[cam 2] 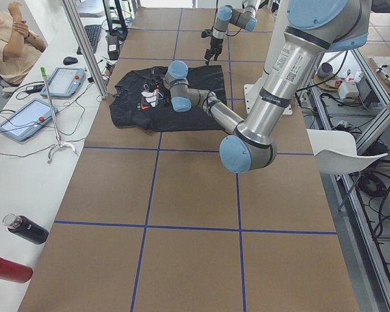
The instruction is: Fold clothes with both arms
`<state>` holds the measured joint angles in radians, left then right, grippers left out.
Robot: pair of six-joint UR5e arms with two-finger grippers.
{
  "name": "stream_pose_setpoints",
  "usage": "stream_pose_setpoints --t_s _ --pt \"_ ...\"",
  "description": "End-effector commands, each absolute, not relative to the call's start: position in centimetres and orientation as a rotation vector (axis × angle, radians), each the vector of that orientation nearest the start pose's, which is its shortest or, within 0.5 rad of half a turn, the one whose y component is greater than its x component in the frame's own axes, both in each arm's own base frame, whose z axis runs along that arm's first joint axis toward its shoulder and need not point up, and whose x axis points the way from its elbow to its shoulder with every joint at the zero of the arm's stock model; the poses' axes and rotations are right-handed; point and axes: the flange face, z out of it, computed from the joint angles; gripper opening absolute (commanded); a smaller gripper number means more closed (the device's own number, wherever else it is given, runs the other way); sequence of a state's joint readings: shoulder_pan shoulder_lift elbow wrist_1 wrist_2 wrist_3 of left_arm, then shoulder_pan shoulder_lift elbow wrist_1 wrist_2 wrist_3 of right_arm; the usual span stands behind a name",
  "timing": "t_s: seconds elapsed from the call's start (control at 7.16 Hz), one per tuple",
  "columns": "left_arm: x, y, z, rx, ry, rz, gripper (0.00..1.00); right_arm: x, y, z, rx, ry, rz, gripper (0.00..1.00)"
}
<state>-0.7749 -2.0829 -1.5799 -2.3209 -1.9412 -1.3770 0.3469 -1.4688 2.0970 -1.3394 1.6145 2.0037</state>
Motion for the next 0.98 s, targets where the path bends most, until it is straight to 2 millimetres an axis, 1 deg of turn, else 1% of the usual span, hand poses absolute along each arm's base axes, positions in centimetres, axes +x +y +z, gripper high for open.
stream_pose_setpoints --t_s 0.0,0.14,0.28,0.42,0.7,0.84 --pt "40.6 -53.2 26.3 0.292 1.279 -0.284 0.92 -43.0 -25.6 38.4 -0.095 -0.791 0.719 0.89" --pt "40.5 -53.2 26.1 0.297 1.282 -0.285 0.92 -42.5 -25.5 39.4 -0.093 -0.769 0.722 0.84" --pt "40.5 -53.2 26.2 0.297 1.28 -0.286 0.92 -42.5 -25.4 40.2 -0.09 -0.751 0.717 0.81" --pt "40.4 -53.1 25.9 0.301 1.285 -0.284 0.92 -42.5 -25.4 40.5 -0.088 -0.745 0.714 0.79" --pt "40.4 -53.1 26.1 0.298 1.281 -0.286 0.93 -42.8 -25.2 40.1 -0.093 -0.754 0.712 0.73" --pt "40.6 -53.2 26.3 0.296 1.277 -0.287 0.93 -43.0 -24.8 40.2 -0.095 -0.748 0.702 0.74"
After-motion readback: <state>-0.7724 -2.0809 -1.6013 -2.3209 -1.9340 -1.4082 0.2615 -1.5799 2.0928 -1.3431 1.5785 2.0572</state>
